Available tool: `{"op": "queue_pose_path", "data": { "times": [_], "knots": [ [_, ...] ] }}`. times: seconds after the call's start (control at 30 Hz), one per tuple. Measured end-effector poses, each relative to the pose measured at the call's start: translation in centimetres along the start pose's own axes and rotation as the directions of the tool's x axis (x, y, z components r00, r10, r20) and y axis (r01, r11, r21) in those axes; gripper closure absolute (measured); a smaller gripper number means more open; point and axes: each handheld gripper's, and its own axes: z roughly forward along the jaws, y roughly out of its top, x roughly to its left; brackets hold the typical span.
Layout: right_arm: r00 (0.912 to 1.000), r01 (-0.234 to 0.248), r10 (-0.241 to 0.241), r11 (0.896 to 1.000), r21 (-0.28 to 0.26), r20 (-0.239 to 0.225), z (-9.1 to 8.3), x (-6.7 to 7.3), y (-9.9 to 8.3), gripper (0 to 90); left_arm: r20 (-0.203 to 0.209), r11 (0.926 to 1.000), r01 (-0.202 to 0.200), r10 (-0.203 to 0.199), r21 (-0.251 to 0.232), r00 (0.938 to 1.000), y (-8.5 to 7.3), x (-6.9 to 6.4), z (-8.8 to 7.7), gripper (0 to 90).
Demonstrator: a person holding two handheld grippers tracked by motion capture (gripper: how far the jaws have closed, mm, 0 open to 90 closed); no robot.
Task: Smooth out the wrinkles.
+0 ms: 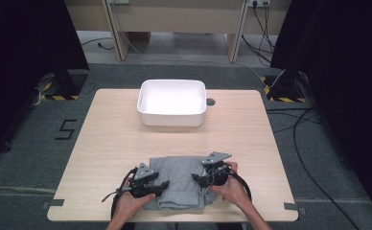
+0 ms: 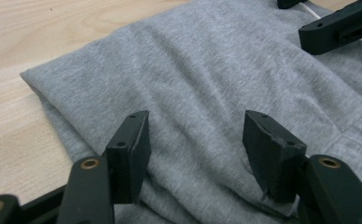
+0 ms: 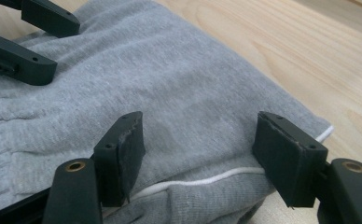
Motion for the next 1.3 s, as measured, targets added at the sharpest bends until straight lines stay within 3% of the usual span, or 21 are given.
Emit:
{"op": "queue_pose_path", "data": {
  "times": [0.07,0.23,0.53,0.83,1.1,1.3],
  "knots": [
    [1.0000,-0.002,0.002,1.000,0.006,0.000,0.3,0.0,-0.1,34.0,-0.006,0.9999,-0.016,0.016,0.004,0.9999,0.0,-0.1,0.0,42.2],
    [0.9999,0.010,-0.010,1.000,0.013,0.001,0.8,0.1,0.0,33.9,0.003,1.0000,-0.010,0.010,0.002,0.9999,0.0,0.3,-0.1,44.4],
    [0.9998,0.001,-0.001,1.000,-0.003,-0.022,2.3,-0.4,1.1,33.8,-0.033,0.9997,-0.022,0.023,0.007,0.9992,0.4,2.1,0.0,45.6],
    [0.9991,-0.006,0.006,1.000,-0.003,-0.042,4.8,-0.9,3.6,33.6,-0.064,0.9995,-0.004,0.006,0.031,0.9979,1.4,5.2,0.0,45.1],
    [0.9996,0.004,-0.004,1.000,-0.003,-0.027,7.3,-0.6,5.9,32.0,-0.101,0.9997,0.023,-0.022,0.010,0.9946,1.5,8.0,-0.4,44.9],
    [0.9998,0.014,-0.013,1.000,0.008,-0.017,8.9,-0.3,7.6,31.7,-0.130,0.9989,0.038,-0.034,0.029,0.9909,1.9,9.6,-0.5,44.0]
  ]
}}
